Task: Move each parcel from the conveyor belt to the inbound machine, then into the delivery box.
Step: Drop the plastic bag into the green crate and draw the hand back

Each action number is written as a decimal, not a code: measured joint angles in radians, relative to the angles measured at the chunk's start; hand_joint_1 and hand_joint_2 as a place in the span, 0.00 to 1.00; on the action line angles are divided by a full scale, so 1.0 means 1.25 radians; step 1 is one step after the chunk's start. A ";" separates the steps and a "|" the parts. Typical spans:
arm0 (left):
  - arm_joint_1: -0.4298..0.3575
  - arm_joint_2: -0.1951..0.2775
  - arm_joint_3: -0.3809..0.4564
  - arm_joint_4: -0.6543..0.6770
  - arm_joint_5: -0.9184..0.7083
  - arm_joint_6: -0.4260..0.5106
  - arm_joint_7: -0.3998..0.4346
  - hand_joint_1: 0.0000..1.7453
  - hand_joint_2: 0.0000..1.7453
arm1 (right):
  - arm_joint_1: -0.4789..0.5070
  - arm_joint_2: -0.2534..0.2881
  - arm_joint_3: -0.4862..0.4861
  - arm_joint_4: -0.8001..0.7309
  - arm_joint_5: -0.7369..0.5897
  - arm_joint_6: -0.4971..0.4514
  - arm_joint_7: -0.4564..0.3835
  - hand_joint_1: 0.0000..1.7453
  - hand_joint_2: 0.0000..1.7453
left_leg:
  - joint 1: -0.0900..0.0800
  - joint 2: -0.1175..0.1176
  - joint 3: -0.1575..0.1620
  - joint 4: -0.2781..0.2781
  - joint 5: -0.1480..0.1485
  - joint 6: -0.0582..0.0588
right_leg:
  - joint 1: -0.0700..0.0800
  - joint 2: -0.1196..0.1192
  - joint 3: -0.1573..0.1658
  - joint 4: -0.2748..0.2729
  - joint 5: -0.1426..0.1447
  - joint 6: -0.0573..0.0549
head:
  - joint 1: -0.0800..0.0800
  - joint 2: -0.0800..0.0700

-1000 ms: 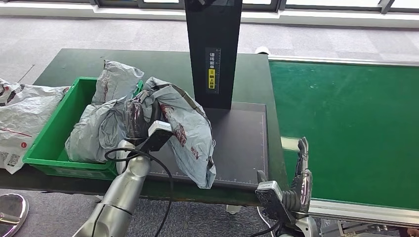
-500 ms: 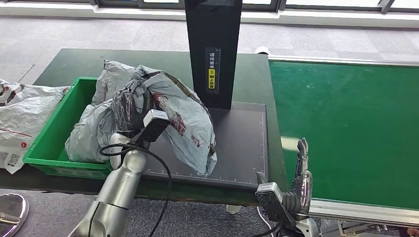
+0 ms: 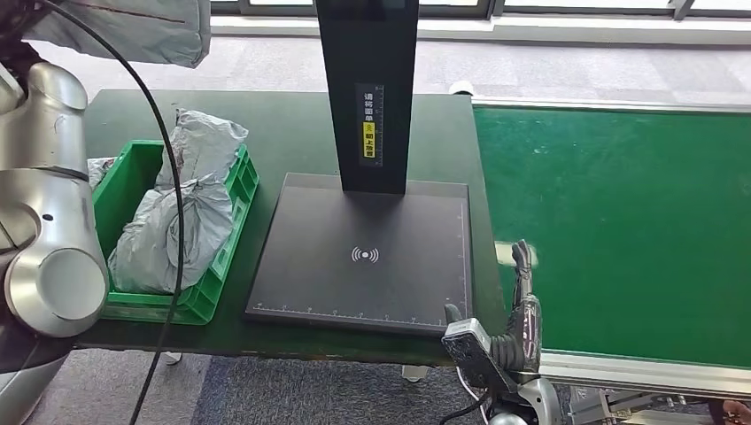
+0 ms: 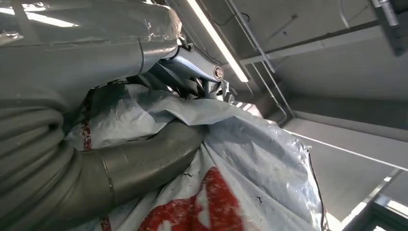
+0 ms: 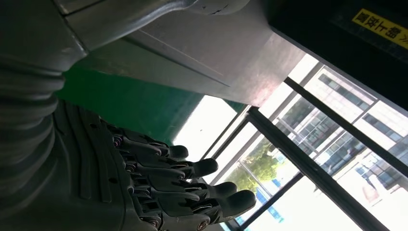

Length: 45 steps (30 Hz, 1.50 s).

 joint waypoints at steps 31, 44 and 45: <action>0.239 0.052 0.060 0.269 -0.116 -0.041 0.159 1.00 1.00 | -0.012 0.007 0.000 0.034 0.026 0.016 0.016 0.00 1.00 | -0.001 -0.006 -0.002 0.000 0.001 0.000 | -0.001 -0.006 0.001 0.000 -0.001 0.001 | 0.000 0.000; 0.367 0.035 0.068 0.294 -0.100 -0.005 0.151 1.00 1.00 | -0.005 0.007 0.000 0.034 0.033 0.020 0.023 0.00 1.00 | -0.001 -0.006 -0.002 0.000 0.000 0.000 | -0.001 -0.006 0.001 0.000 -0.001 0.001 | 0.000 0.000; 0.371 0.035 0.069 0.294 -0.098 -0.004 0.147 1.00 1.00 | -0.005 0.007 0.000 0.034 0.033 0.021 0.024 0.00 1.00 | -0.001 -0.006 -0.002 0.000 0.000 0.000 | -0.001 -0.006 0.001 0.000 -0.001 0.001 | 0.000 0.000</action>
